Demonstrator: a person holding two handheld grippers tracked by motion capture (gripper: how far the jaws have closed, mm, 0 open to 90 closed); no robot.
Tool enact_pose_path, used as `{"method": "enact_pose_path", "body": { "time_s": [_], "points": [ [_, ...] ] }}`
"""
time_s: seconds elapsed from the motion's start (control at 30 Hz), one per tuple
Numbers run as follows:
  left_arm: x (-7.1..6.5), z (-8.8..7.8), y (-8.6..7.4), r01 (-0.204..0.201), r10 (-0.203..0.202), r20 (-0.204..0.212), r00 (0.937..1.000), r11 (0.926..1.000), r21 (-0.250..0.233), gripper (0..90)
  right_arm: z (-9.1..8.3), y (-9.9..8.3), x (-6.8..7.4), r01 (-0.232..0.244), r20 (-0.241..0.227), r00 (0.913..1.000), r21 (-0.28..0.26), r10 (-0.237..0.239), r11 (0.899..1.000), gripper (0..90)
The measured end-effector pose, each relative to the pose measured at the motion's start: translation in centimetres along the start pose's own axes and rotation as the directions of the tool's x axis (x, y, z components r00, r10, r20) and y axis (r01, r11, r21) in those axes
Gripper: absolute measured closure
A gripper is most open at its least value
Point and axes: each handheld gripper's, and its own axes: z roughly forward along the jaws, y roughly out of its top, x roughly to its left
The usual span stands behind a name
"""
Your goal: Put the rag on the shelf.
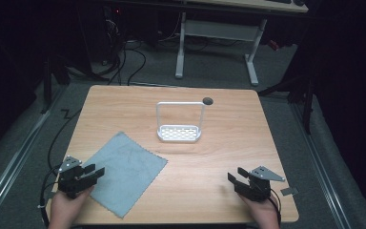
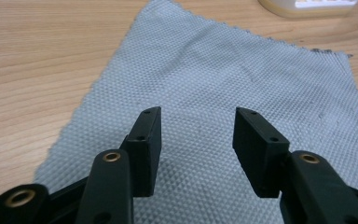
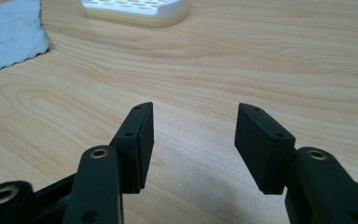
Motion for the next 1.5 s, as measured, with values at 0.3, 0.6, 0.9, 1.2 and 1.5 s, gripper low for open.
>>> {"method": "enact_pose_path", "body": {
  "time_s": [0.3,0.6,0.9,1.2,1.5],
  "points": [
    [-1.0,0.5,0.1,-0.044,0.042,0.079,0.996,0.9987,0.026,68.7,-0.3,-0.4,-0.3,-0.004,0.001,1.0,0.012,0.004,1.0,47.6],
    [-4.0,2.1,-0.4,-0.177,0.164,0.091,0.9822,0.9709,0.161,90.0,-0.1,-0.4,-0.2,-0.002,-0.009,1.0,0.018,0.002,1.0,47.6],
    [-11.6,3.6,-0.9,-0.364,0.313,0.273,0.9098,0.9169,0.163,90.0,0.1,-0.4,0.0,-0.005,-0.019,0.9998,0.024,0.005,1.0,49.3],
    [-9.7,2.3,-0.1,-0.317,0.295,0.182,0.938,0.943,0.102,81.9,1.2,0.5,2.7,0.088,-0.087,0.9924,0.011,-0.086,0.996,57.5],
    [-6.6,1.5,-1.7,-0.241,0.236,0.05,0.9705,0.9601,0.142,90.0,5.7,2.9,10.8,0.282,-0.289,0.9198,0.017,-0.265,0.959,90.0]
  ]
}}
